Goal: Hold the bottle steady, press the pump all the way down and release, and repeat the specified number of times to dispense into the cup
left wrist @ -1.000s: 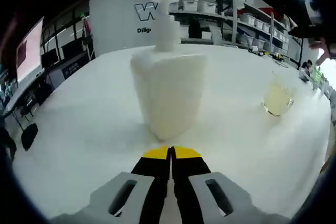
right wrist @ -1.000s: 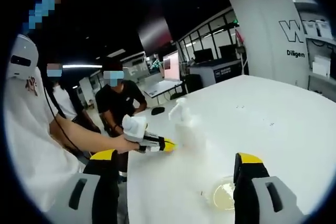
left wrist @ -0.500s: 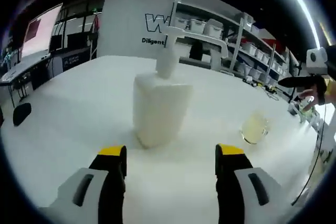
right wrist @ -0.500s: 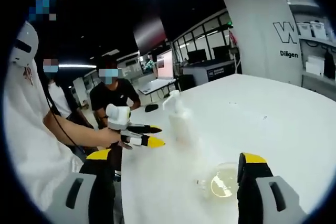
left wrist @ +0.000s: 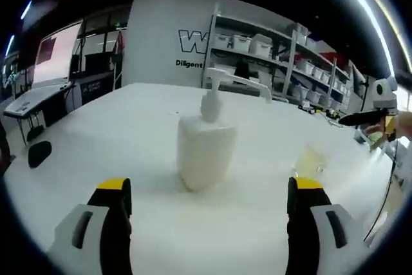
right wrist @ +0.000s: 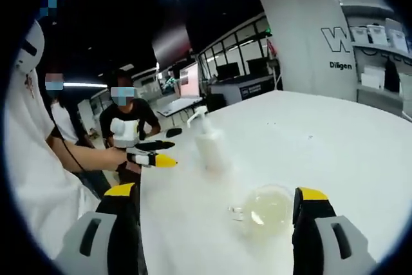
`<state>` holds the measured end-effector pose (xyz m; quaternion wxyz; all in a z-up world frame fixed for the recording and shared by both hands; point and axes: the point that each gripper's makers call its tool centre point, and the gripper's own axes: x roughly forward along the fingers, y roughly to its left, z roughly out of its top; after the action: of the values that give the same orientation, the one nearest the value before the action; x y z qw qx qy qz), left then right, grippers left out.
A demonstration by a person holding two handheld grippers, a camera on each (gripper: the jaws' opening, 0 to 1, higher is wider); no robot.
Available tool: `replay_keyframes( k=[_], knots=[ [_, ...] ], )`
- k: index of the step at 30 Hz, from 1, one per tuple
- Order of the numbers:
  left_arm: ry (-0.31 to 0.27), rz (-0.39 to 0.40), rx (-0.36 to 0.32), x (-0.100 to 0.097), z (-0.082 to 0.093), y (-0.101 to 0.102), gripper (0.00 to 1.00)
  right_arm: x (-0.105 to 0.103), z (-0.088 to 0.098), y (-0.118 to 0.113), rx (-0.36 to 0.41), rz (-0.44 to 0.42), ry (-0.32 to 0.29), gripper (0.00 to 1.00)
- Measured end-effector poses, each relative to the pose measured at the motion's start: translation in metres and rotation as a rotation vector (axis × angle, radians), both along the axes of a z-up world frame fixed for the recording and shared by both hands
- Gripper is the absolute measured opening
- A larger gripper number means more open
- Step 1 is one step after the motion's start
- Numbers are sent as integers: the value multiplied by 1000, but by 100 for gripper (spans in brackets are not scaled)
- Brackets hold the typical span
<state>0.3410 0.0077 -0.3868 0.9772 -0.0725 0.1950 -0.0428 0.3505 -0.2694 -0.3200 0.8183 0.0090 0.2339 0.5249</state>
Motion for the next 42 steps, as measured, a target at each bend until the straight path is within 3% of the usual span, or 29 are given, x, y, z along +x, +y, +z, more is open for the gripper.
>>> replay_keyframes(
  k=[2, 6, 7, 8, 11, 13, 14, 15, 17, 19, 21, 22, 23, 24, 25, 28, 30, 31, 32, 33, 37, 38, 40, 41, 42],
  knots=[
    [-1, 5, -5, -2, 4, 1, 100, 3, 4, -3, 24, -36, -11, 100],
    [-8, 0, 4, -6, 11, 4, 100, -5, 1, -8, 22, -27, 4, 100],
    [-1, -2, 14, -7, 12, 5, 100, -1, 1, -12, 14, -64, -8, 100],
    [-23, 6, -8, -7, 18, 5, 100, -5, 0, -12, 13, -43, -4, 100],
    [-24, -2, 6, -12, 25, 3, 100, -9, 0, -15, 21, -46, 17, 100],
    [-24, -6, 2, -13, 28, 1, 100, -3, 3, -20, 15, -87, -36, 100],
    [-32, -4, -6, -14, 31, 1, 100, -13, 2, -17, 35, -55, 29, 100],
    [-33, -10, -10, -15, 34, -1, 100, -7, 4, -22, 26, -85, -19, 100],
    [-33, -9, -39, -17, 38, -3, 100, -9, 3, -25, 27, -98, -11, 100],
    [-31, -17, -20, -20, 43, -7, 100, -16, 1, -26, 32, -80, 16, 100],
    [-44, -16, -27, -23, 48, -7, 100, -17, 1, -30, 24, -92, -9, 100],
    [-34, -19, -24, -25, 48, -8, 100, -21, 0, -29, 43, -95, 27, 100],
    [-43, -18, -25, -25, 50, -8, 100, -14, 2, -33, 44, -133, -4, 100],
    [-41, -24, -28, -27, 51, -10, 100, -19, 0, -33, 28, -109, -24, 100],
    [-32, -25, -33, -27, 50, -11, 100, -23, -3, -33, 27, -107, 3, 100],
    [-39, -31, -36, -29, 54, -13, 100, -24, -2, -36, 34, -135, -30, 100],
    [-45, -34, -54, -29, 57, -14, 100, -27, -4, -37, 46, -138, -10, 100],
    [-57, -34, -42, -28, 60, -13, 100, -25, -2, -39, 38, -151, -52, 100],
    [-54, -37, -41, -29, 61, -14, 100, -29, -4, -37, 39, -137, -31, 100],
    [-54, -32, -44, -29, 62, -14, 100, -25, -2, -40, 44, -182, -47, 100],
    [-67, -32, -48, -34, 67, -17, 100, -35, -8, -34, 21, -164, -49, 100],
    [-74, -27, -47, -34, 67, -16, 100, -31, -7, -36, 6, -178, -101, 100],
    [-71, -29, -48, -34, 65, -16, 100, -38, -11, -33, 23, -168, -32, 100],
    [-72, -31, -59, -34, 65, -17, 100, -33, -7, -36, 15, -192, -90, 100],
    [-63, -41, -29, -34, 64, -16, 100, -37, -9, -35, 13, -182, -59, 100]
  ],
)
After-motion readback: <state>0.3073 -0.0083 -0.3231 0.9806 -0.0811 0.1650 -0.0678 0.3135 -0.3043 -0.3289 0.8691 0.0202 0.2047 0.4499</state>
